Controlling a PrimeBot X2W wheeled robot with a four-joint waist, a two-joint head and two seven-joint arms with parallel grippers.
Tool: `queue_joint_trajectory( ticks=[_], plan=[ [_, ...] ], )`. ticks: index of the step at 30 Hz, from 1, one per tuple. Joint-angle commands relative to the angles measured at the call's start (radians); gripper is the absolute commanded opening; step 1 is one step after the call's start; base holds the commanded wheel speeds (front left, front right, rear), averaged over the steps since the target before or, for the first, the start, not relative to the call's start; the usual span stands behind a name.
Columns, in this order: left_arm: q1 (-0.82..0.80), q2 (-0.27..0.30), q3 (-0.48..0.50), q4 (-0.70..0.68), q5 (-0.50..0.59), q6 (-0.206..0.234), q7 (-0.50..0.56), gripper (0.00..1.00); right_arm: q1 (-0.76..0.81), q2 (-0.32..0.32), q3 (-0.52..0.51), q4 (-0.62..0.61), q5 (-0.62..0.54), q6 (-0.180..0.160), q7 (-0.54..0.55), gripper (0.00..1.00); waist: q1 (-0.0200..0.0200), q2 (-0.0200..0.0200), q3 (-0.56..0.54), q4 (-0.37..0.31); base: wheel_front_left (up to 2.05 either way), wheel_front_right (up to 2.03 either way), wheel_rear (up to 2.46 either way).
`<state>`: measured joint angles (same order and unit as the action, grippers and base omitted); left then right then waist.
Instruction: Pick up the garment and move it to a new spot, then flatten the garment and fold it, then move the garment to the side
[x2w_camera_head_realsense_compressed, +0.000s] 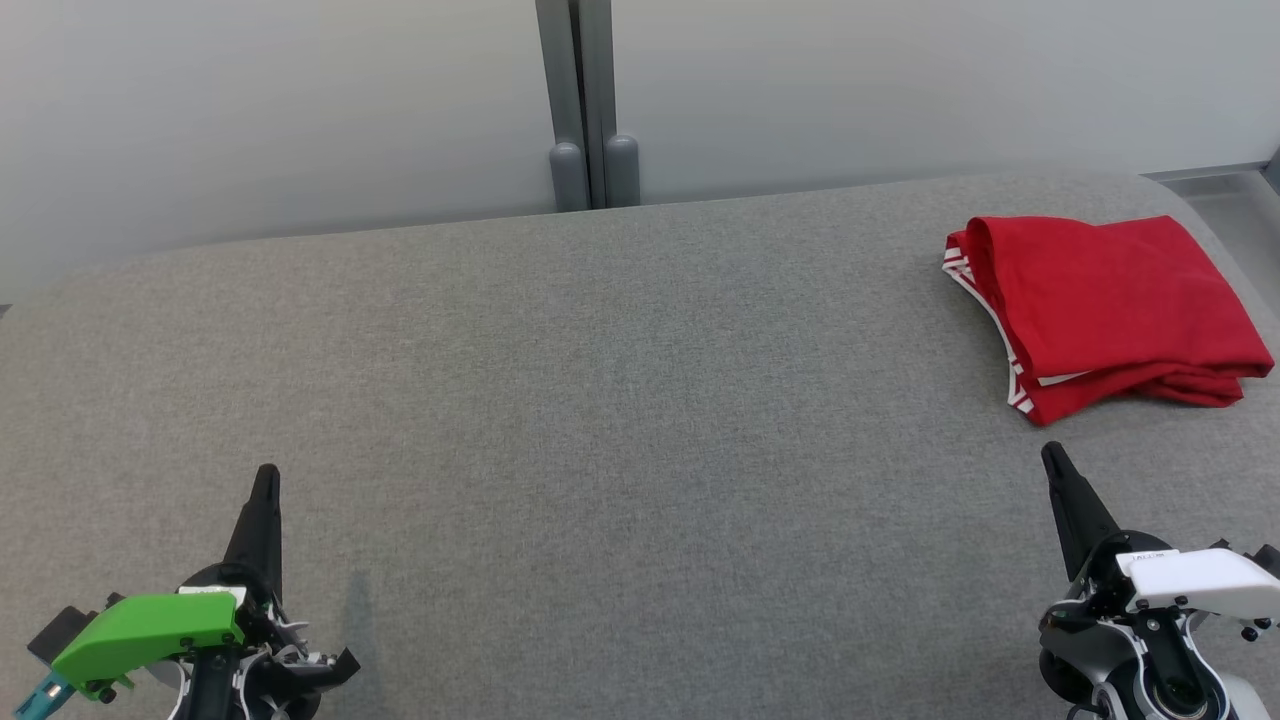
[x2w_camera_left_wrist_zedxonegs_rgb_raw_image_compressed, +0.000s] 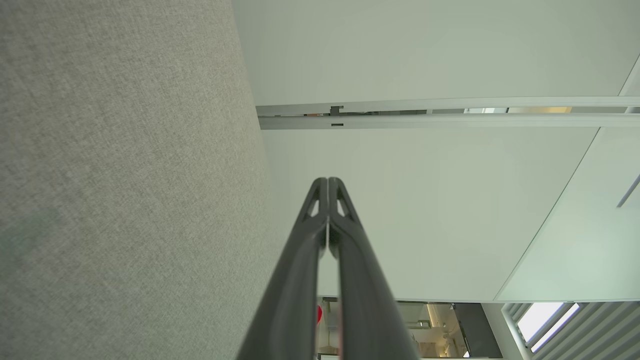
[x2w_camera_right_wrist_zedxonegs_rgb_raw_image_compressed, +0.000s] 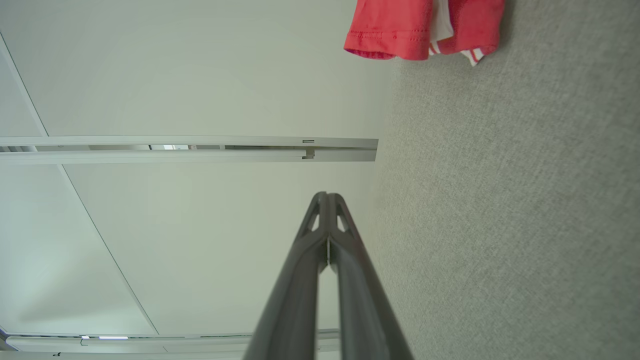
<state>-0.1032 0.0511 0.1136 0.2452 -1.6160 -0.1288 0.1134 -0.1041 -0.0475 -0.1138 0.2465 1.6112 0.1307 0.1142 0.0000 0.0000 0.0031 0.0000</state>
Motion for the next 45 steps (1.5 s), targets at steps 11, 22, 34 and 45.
queue_joint_trajectory(
  ticks=[11,22,34,45],
  plan=[
    [-0.012,0.000,0.003,0.000,0.006,-0.005,0.004,0.00,-0.008,-0.005,-0.001,-0.004,0.004,0.000,0.003,0.00,0.0000,0.0000,0.000,0.000,0.00,0.00,0.00],
    [-0.012,0.000,0.003,0.000,0.006,-0.005,0.004,0.00,-0.008,-0.005,-0.001,-0.004,0.004,0.000,0.003,0.00,0.0000,0.0000,0.000,0.000,0.00,0.00,0.00],
    [-0.013,0.000,0.004,0.000,0.006,-0.005,0.004,0.00,-0.008,-0.005,-0.001,-0.004,0.004,0.000,0.003,0.00,0.0000,0.0000,0.000,0.000,0.00,0.00,0.00],
    [-0.013,0.000,0.004,0.000,0.006,-0.005,0.004,0.00,-0.008,-0.005,-0.001,-0.004,0.004,0.000,0.003,0.00,0.0000,0.0000,0.000,0.000,0.00,0.00,0.00]
  ],
)
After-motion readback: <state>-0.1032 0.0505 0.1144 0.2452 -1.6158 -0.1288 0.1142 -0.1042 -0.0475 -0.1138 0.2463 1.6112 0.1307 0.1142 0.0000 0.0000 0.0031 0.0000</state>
